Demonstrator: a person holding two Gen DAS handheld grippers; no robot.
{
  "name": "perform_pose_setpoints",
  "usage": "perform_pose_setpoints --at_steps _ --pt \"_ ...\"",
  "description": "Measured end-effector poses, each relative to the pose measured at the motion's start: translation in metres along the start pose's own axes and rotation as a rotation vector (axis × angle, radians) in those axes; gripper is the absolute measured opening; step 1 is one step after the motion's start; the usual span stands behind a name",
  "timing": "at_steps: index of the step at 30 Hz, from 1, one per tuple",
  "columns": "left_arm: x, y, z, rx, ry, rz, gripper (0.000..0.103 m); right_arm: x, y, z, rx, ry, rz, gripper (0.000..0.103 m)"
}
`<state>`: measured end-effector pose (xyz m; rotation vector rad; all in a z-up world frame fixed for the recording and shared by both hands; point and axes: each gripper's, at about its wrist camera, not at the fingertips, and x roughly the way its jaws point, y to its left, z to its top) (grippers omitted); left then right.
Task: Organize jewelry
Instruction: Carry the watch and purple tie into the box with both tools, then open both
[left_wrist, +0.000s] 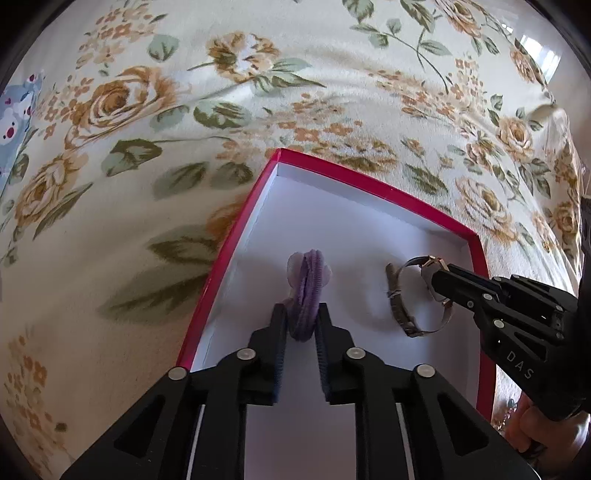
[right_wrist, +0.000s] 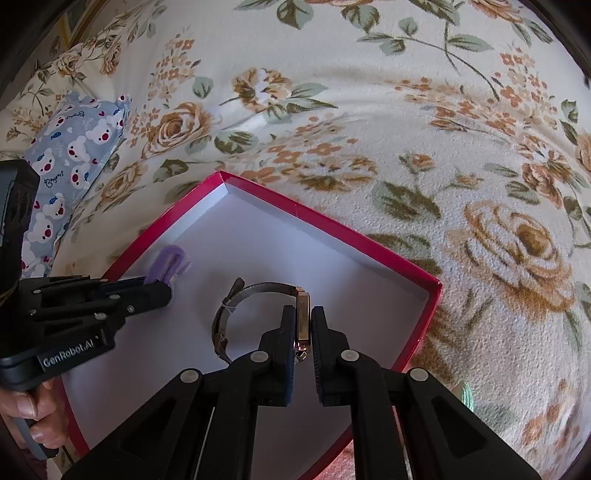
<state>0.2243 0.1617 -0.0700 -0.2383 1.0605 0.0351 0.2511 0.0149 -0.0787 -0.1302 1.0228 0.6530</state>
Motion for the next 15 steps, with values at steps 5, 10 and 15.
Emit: perform_pose_setpoints --at_steps 5,10,15 --pt "-0.001 -0.005 -0.003 0.016 -0.004 0.021 0.021 0.000 0.000 0.001 0.003 0.004 0.009 0.013" --pt "-0.010 -0.004 -0.007 0.005 -0.027 0.040 0.047 -0.015 -0.005 0.002 0.030 -0.034 0.023 0.025" --pt "-0.026 -0.004 -0.015 -0.010 -0.048 0.043 0.064 -0.039 -0.009 0.002 0.059 -0.082 0.036 0.030"
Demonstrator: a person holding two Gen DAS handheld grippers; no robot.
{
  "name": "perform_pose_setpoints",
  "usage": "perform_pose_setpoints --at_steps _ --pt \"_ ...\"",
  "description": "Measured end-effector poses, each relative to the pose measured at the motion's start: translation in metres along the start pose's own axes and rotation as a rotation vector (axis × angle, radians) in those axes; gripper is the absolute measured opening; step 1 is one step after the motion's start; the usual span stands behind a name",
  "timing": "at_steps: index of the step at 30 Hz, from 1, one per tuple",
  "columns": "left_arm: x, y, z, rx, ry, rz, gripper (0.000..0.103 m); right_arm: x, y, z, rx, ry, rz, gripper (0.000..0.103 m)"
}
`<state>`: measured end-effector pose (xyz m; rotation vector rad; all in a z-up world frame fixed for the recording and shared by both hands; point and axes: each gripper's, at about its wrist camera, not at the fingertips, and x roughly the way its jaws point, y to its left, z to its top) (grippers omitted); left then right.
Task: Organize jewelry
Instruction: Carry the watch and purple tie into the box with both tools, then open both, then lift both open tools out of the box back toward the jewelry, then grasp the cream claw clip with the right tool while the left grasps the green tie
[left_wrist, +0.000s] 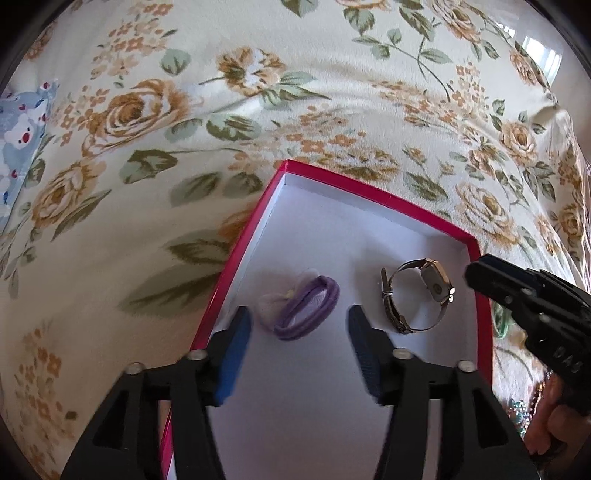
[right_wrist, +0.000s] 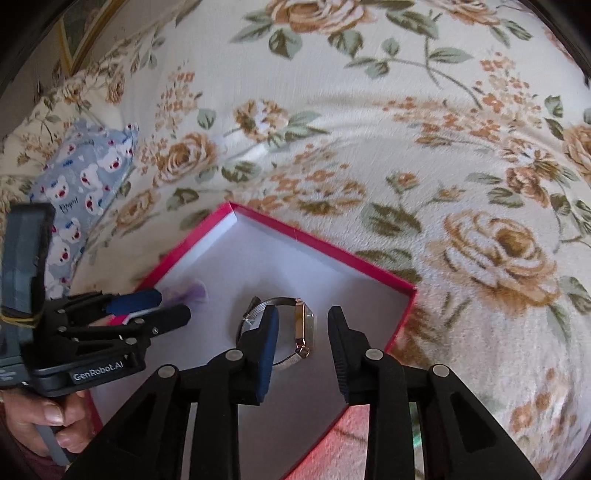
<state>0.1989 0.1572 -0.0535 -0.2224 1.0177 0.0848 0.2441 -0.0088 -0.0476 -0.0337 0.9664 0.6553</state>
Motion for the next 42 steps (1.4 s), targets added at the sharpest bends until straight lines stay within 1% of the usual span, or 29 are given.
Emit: perform_pose_setpoints --at_steps 1,2,3,4,7,9,10,11,14,16,18,21,24,28,32,42 --pt "-0.005 0.001 -0.001 -0.005 -0.008 -0.002 0.069 -0.007 -0.002 0.000 0.010 -0.014 0.005 0.031" --pt "-0.011 0.002 -0.004 -0.011 -0.019 -0.007 0.071 -0.015 -0.004 -0.001 0.020 -0.029 0.006 0.034" --pt "-0.018 0.003 -0.007 -0.026 -0.032 -0.016 0.077 -0.020 -0.005 -0.002 0.027 -0.039 0.004 0.038" --pt "-0.024 0.005 -0.010 -0.042 -0.038 -0.022 0.083 -0.028 -0.008 -0.004 0.037 -0.053 0.004 0.039" --pt "-0.042 0.012 -0.022 -0.111 -0.060 -0.072 0.086 -0.050 -0.017 -0.011 0.070 -0.091 0.001 0.042" --pt "-0.052 0.015 -0.029 -0.146 -0.062 -0.105 0.089 -0.065 -0.025 -0.018 0.091 -0.115 -0.008 0.053" --pt "-0.058 0.016 -0.034 -0.162 -0.072 -0.121 0.089 -0.074 -0.030 -0.022 0.105 -0.129 -0.010 0.055" --pt "-0.065 0.016 -0.039 -0.171 -0.087 -0.132 0.089 -0.080 -0.034 -0.026 0.116 -0.140 -0.013 0.056" --pt "-0.080 0.014 -0.053 -0.177 -0.120 -0.152 0.092 -0.101 -0.051 -0.040 0.153 -0.164 -0.037 0.057" --pt "-0.087 0.008 -0.061 -0.165 -0.128 -0.158 0.093 -0.113 -0.062 -0.050 0.182 -0.171 -0.053 0.057" --pt "-0.092 0.000 -0.068 -0.142 -0.128 -0.153 0.093 -0.123 -0.073 -0.060 0.206 -0.173 -0.072 0.059" --pt "-0.101 -0.013 -0.078 -0.101 -0.135 -0.147 0.093 -0.133 -0.085 -0.075 0.230 -0.166 -0.094 0.059" --pt "-0.104 -0.029 -0.080 -0.050 -0.131 -0.144 0.093 -0.138 -0.093 -0.089 0.239 -0.158 -0.112 0.059" --pt "-0.105 -0.053 -0.081 0.037 -0.125 -0.129 0.093 -0.135 -0.101 -0.100 0.245 -0.135 -0.115 0.059" --pt "-0.101 -0.069 -0.079 0.096 -0.117 -0.107 0.093 -0.127 -0.104 -0.106 0.246 -0.115 -0.113 0.059" --pt "-0.085 -0.085 -0.070 0.155 -0.103 -0.076 0.093 -0.108 -0.106 -0.106 0.226 -0.073 -0.103 0.059"
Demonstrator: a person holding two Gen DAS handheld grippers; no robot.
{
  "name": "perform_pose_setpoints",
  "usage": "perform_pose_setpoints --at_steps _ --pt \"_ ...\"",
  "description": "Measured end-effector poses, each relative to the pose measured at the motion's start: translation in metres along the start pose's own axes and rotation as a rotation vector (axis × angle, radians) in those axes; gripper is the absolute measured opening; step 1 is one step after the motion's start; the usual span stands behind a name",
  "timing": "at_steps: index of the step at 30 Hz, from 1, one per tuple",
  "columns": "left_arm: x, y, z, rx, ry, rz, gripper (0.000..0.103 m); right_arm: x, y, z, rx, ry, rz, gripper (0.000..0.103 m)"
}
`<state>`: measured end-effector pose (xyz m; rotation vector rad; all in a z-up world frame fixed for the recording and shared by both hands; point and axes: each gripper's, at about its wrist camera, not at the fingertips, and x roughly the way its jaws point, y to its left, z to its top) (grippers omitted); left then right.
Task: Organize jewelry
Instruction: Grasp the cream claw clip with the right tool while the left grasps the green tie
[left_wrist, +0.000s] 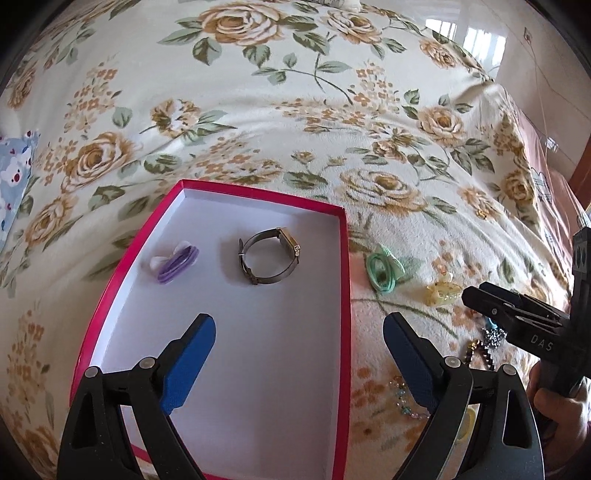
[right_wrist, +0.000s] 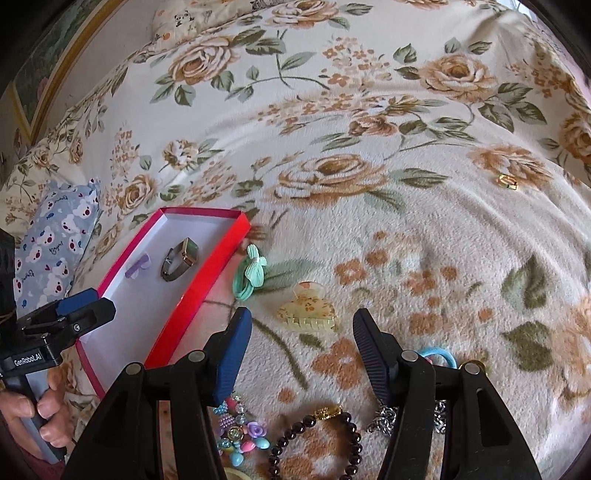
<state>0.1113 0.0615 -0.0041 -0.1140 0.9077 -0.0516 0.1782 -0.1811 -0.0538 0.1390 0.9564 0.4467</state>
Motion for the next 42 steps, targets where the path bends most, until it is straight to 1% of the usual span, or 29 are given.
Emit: perform_pose_setpoints --at_steps 8,13,14,16,17,21,29,32,34,36,38,39,40,42 --pt "0.016 -0.009 0.007 0.044 0.010 0.009 0.093 0.022 0.001 0.004 -0.036 0.038 -0.031 0.059" --pt "0.026 -0.020 0.012 0.082 0.014 -0.001 0.093 0.039 -0.005 0.006 -0.029 0.072 -0.042 0.058" --pt "0.028 -0.022 0.013 0.092 0.013 -0.001 0.093 0.042 -0.006 0.006 -0.030 0.077 -0.044 0.056" --pt "0.033 -0.026 0.015 0.108 0.015 -0.002 0.093 0.044 -0.008 0.005 -0.028 0.081 -0.041 0.042" --pt "0.036 -0.029 0.016 0.114 0.017 -0.004 0.093 0.044 -0.008 0.005 -0.025 0.081 -0.041 0.042" --pt "0.046 -0.039 0.020 0.139 0.022 -0.025 0.092 0.033 -0.016 0.006 -0.009 0.047 -0.049 0.041" --pt "0.076 -0.073 0.031 0.208 0.035 -0.051 0.090 -0.003 -0.042 0.014 0.073 -0.041 -0.049 0.041" --pt "0.095 -0.085 0.035 0.238 0.056 -0.039 0.085 -0.013 -0.048 0.015 0.089 -0.062 -0.044 0.041" --pt "0.110 -0.094 0.037 0.251 0.078 -0.017 0.077 -0.016 -0.049 0.015 0.096 -0.065 -0.038 0.041" --pt "0.130 -0.100 0.039 0.267 0.121 -0.001 0.072 -0.018 -0.051 0.014 0.101 -0.070 -0.036 0.041" --pt "0.144 -0.103 0.041 0.267 0.151 0.009 0.066 -0.020 -0.052 0.013 0.104 -0.072 -0.034 0.041" --pt "0.150 -0.105 0.042 0.270 0.161 0.009 0.059 -0.020 -0.053 0.013 0.108 -0.073 -0.032 0.041" --pt "0.157 -0.105 0.043 0.267 0.177 0.003 0.044 -0.022 -0.054 0.012 0.110 -0.074 -0.031 0.041" --pt "0.163 -0.104 0.045 0.251 0.188 -0.014 0.028 -0.023 -0.056 0.011 0.115 -0.076 -0.031 0.041"
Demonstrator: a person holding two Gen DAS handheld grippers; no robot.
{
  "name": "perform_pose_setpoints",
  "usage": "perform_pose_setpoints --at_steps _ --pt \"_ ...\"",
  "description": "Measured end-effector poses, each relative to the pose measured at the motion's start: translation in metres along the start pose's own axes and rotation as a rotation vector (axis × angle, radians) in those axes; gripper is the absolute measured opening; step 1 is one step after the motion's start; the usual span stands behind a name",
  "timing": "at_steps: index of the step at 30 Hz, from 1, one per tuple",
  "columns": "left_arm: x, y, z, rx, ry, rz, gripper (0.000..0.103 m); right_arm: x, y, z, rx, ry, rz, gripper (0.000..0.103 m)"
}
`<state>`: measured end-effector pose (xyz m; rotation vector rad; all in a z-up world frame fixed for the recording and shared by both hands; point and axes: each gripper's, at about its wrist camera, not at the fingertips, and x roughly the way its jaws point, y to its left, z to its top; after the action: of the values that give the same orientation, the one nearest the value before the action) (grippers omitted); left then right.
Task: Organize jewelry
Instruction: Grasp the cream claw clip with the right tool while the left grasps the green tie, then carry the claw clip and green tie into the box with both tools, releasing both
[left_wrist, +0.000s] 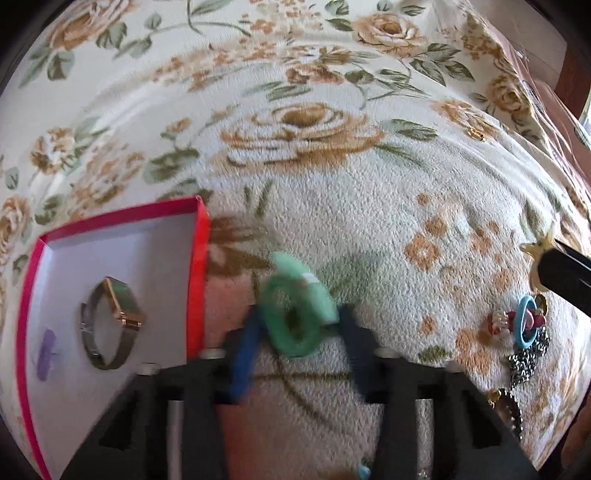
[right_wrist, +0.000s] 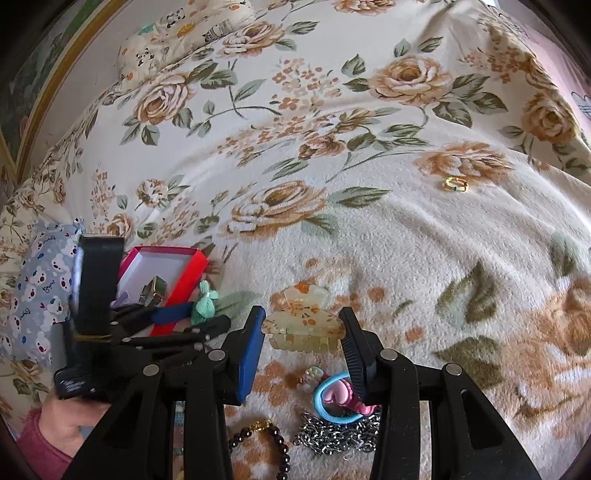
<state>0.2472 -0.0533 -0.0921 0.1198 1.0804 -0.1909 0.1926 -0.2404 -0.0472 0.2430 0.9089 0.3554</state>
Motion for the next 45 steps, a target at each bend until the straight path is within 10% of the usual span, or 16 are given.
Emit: perform_pose_setpoints --at_steps 6,23,45 --pt "-0.011 0.009 -0.001 -0.040 -0.049 -0.064 0.008 -0.006 -0.002 -0.002 0.007 -0.010 0.006 0.041" --pt "-0.113 0.059 -0.073 -0.202 -0.165 -0.098 0.008 -0.006 0.042 -0.016 -0.057 0.027 0.073 0.041" --pt "-0.152 0.124 -0.127 -0.371 -0.182 -0.047 0.008 0.016 0.134 -0.019 -0.215 0.074 0.183 0.041"
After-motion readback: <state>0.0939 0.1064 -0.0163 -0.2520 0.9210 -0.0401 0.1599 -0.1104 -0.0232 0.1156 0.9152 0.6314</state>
